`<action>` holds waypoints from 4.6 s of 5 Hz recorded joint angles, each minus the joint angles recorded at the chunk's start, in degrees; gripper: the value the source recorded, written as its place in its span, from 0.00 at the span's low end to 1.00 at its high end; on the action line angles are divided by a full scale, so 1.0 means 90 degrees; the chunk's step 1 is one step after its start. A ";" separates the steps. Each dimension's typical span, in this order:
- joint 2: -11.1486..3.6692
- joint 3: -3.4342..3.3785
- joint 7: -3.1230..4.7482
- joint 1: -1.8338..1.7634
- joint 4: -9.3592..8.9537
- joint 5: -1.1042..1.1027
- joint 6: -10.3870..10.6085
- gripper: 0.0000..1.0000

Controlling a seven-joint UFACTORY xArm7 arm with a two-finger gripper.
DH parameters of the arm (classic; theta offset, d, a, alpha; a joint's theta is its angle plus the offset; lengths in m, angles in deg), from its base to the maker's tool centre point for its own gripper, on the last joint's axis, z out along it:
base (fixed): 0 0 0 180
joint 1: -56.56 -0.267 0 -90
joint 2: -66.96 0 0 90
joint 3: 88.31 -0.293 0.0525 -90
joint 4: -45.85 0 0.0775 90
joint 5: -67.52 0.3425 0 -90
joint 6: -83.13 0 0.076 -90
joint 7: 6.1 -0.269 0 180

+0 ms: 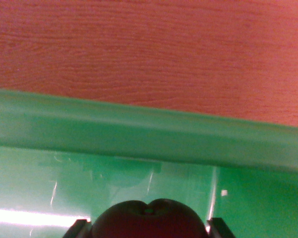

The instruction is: Pick fruit

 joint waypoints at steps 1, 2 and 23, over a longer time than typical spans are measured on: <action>0.0071 -0.0005 0.0042 -0.0003 0.0179 0.0014 -0.0248 1.00; 0.0071 -0.0005 0.0042 -0.0003 0.0179 0.0014 -0.0248 1.00; 0.0977 -0.0063 0.0579 -0.0035 0.2452 0.0195 -0.3390 1.00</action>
